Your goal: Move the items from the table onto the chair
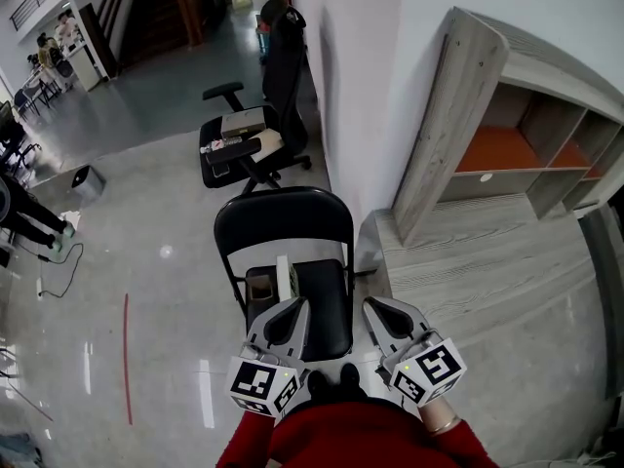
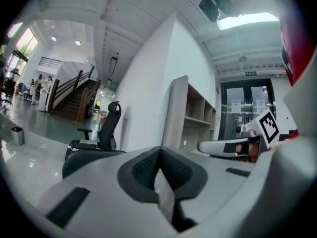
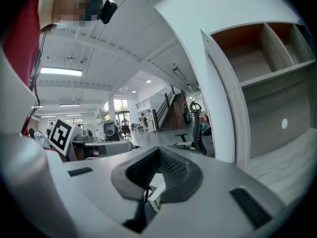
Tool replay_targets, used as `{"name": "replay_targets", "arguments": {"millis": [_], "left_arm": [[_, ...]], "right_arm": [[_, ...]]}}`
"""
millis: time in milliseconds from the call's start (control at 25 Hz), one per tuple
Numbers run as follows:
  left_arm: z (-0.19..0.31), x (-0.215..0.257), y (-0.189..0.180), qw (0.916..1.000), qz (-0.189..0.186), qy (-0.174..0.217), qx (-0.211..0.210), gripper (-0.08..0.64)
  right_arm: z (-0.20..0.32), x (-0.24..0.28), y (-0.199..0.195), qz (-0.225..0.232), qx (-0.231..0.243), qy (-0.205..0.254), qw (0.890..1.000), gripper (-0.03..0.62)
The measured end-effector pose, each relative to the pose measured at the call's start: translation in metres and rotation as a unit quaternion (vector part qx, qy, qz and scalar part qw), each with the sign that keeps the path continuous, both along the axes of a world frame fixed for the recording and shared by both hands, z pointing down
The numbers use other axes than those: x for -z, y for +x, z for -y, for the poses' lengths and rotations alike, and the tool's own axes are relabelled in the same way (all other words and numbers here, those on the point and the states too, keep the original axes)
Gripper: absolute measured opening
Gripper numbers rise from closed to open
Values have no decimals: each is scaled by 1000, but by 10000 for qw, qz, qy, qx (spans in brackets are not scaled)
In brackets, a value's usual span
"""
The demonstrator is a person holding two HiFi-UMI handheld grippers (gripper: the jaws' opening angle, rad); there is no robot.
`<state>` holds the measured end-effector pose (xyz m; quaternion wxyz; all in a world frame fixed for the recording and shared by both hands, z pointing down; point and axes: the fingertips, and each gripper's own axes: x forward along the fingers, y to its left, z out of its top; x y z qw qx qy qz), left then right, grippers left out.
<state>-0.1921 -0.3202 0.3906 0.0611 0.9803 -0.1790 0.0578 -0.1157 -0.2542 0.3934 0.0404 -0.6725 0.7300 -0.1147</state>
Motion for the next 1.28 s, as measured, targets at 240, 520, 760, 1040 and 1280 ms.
{"name": "replay_targets", "arguments": {"millis": [240,520,760,1040,1280], "left_arm": [[-2,-3,-2,10000,76,-2,-5,9],[-1,-4,-2,9999,101,-6,75,9],[4,-4,-7,9998,97,-23,200,9],[3,-3,-4,9997,147,53,206,9],[4,-5,-4,9995,182,38,235,9]], "right_arm": [[-4,-1,0,-24,-58,-57,10000,12],[-3,-5,0,15,3,-114,9999,12],[-1,-5,-5,-22,119,-118,9999,12],[0,-7,-2,-78,141,-206,9997,12],[-2,-11,-1,-49,154,-231,9996,12]]}}
